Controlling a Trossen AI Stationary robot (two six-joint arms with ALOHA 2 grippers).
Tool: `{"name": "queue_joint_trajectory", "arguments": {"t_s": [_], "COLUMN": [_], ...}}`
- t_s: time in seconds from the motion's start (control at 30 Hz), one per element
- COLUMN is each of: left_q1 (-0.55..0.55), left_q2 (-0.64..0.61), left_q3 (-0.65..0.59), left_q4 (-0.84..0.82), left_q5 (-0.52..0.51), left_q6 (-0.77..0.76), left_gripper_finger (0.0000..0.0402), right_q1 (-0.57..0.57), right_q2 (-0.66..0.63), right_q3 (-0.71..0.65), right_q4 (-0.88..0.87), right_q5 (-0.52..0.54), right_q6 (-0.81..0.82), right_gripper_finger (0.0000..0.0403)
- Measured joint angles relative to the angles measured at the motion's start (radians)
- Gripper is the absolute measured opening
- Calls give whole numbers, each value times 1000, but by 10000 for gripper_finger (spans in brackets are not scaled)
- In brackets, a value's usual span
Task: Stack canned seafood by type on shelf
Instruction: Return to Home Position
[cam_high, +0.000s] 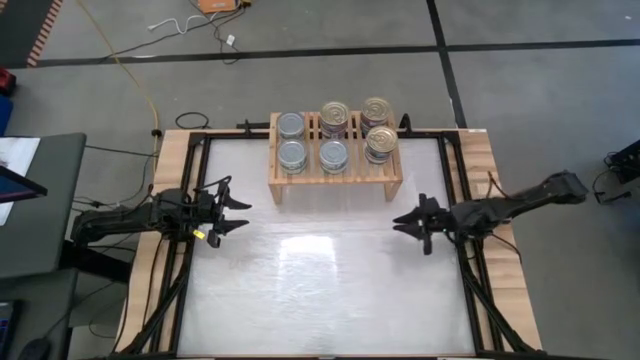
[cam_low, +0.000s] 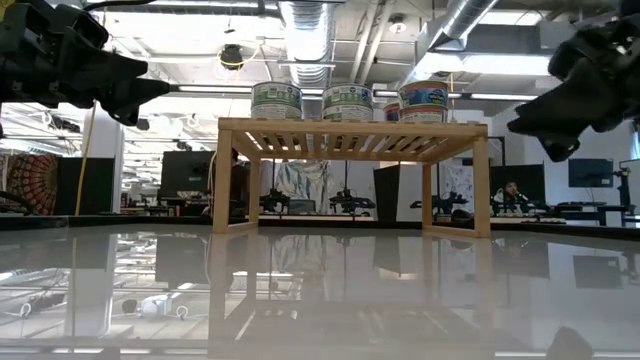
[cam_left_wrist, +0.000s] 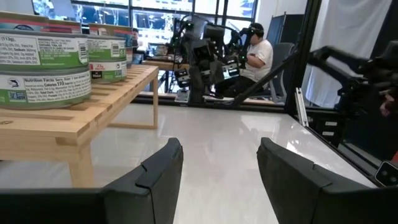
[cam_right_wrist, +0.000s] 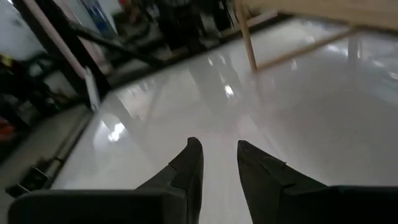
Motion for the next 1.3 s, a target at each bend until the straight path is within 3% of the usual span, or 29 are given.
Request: {"name": "queue_joint_trajectory", "arguments": {"t_s": [0.13, 0.3, 0.4, 0.63, 0.77, 0.97, 1.3], "left_q1": [0, 0, 0, 0, 0, 0, 0], "left_q2": [0, 0, 3, 7, 7, 7, 7], "left_q3": [0, 0, 0, 0, 0, 0, 0], "left_q4": [0, 0, 0, -5, -6, -6, -6], "left_q5": [0, -1, -5, -23, -25, -26, -26], "left_q6": [0, 0, 0, 0, 0, 0, 0], "left_gripper_finger": [199, 199, 199, 199, 199, 199, 199], "right_q1": [0, -19, -55, -183, -236, -256, -256], "right_q2": [-203, -369, -367, -365, -362, -367, -363], "right_q3": [-69, -70, -70, -70, -43, 60, 65], "right_q4": [5, 9, -6, -47, -119, -475, -477], "right_q5": [-11, -61, -100, -310, -316, -330, -322], "right_q6": [-51, -230, -261, -254, -224, -214, -214], "right_gripper_finger": [126, 126, 126, 126, 126, 126, 126]}}
